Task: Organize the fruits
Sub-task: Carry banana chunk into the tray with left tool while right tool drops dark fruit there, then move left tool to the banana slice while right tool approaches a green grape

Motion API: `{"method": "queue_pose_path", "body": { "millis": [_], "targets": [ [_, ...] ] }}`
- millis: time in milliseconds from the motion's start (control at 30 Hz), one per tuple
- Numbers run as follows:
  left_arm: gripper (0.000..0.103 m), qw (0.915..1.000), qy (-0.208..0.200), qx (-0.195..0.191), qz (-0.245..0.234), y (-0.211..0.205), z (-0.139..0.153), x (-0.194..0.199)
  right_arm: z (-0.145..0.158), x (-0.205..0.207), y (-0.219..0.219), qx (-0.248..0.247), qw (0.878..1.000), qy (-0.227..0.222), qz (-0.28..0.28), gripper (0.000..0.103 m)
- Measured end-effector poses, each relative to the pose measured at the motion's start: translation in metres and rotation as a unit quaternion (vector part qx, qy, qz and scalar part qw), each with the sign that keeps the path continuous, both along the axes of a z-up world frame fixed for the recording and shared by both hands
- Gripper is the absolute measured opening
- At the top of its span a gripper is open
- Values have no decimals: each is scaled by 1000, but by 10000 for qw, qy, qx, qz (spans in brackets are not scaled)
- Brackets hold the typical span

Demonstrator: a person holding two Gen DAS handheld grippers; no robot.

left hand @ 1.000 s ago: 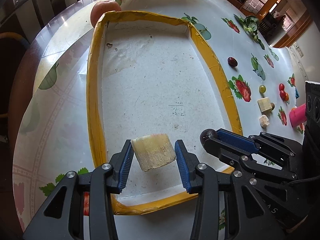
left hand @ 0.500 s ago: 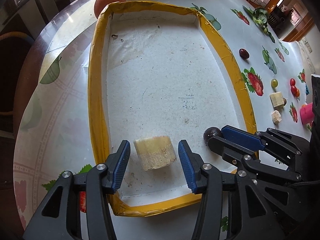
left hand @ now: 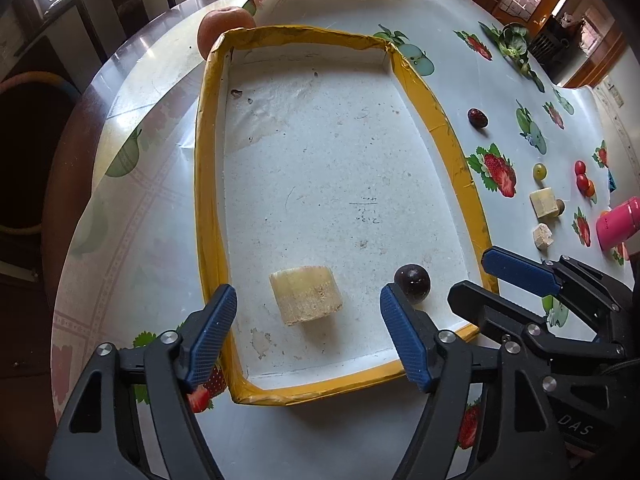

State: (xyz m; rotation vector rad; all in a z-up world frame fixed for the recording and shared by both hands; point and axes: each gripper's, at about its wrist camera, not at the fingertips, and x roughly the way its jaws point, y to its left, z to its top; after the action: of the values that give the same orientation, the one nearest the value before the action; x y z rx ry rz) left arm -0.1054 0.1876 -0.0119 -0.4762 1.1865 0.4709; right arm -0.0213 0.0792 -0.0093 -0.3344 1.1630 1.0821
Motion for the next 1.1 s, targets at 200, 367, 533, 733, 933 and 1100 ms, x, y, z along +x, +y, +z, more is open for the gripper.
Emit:
{"method": "queue_pose_path", "body": {
  "millis": [200,367,533,733,933,1100],
  "targets": [
    [74,9999,-54,13,-87,-9,8,3,21,2,-25,218,9996,-86,-172,49],
    [74,9996,-188,39,-210,-19,20,10,33,10,-48,295,9986,-162,-405,49],
    [74,9987,-326,11,-402,-34,31,24,38,22,-81,296,9965,-219,-748,50],
    [74,9964,-434,-36,-725,-59,38,48,34,42,-126,213,9914,-209,-1270,50],
    [74,9939,-470,-115,-986,-84,39,68,34,61,-166,172,9838,-255,-1766,50],
    [74,9914,-465,-158,-1216,-103,38,82,33,74,-188,124,9778,-298,-2068,50]
  ]
}}
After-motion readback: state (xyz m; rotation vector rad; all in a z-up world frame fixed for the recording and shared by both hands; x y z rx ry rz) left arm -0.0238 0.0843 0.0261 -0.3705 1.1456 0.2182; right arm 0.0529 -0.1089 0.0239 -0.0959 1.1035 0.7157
